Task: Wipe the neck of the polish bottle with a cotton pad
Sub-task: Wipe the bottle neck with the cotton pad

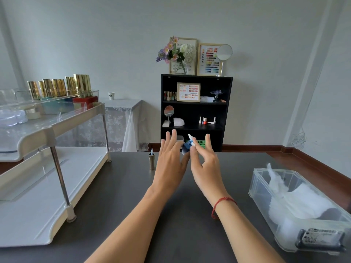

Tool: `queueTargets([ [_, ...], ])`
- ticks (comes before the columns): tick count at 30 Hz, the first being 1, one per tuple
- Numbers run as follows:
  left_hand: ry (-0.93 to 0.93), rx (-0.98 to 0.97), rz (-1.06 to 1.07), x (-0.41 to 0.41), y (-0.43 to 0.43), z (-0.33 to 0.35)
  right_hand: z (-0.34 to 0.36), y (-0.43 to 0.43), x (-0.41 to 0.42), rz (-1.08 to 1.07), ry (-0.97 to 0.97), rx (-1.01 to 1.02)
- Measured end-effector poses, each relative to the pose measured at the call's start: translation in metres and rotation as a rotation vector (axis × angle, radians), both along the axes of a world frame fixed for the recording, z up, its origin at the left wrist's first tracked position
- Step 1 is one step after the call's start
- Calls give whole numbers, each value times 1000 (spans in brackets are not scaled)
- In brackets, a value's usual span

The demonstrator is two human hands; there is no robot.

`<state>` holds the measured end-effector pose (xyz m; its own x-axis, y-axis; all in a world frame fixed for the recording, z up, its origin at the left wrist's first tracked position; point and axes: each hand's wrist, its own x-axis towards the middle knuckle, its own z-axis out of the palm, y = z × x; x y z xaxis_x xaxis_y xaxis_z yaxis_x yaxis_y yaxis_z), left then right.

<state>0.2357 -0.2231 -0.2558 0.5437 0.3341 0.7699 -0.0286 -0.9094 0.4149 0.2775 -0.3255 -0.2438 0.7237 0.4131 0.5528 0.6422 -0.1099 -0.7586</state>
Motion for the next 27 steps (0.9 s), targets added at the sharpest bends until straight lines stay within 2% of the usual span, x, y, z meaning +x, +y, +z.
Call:
queueTargets([
  [13, 17, 7, 49, 4, -7, 1, -3, -1, 1, -43, 21, 13],
  [17, 27, -79, 88, 1, -2, 1, -6, 4, -3, -23, -15, -33],
  [21, 19, -169, 10, -2, -1, -1, -8, 4, -2, -7, -25, -41],
  [27, 32, -210, -10, 0, 0, -2, -3, 2, 0, 90, 90, 56],
])
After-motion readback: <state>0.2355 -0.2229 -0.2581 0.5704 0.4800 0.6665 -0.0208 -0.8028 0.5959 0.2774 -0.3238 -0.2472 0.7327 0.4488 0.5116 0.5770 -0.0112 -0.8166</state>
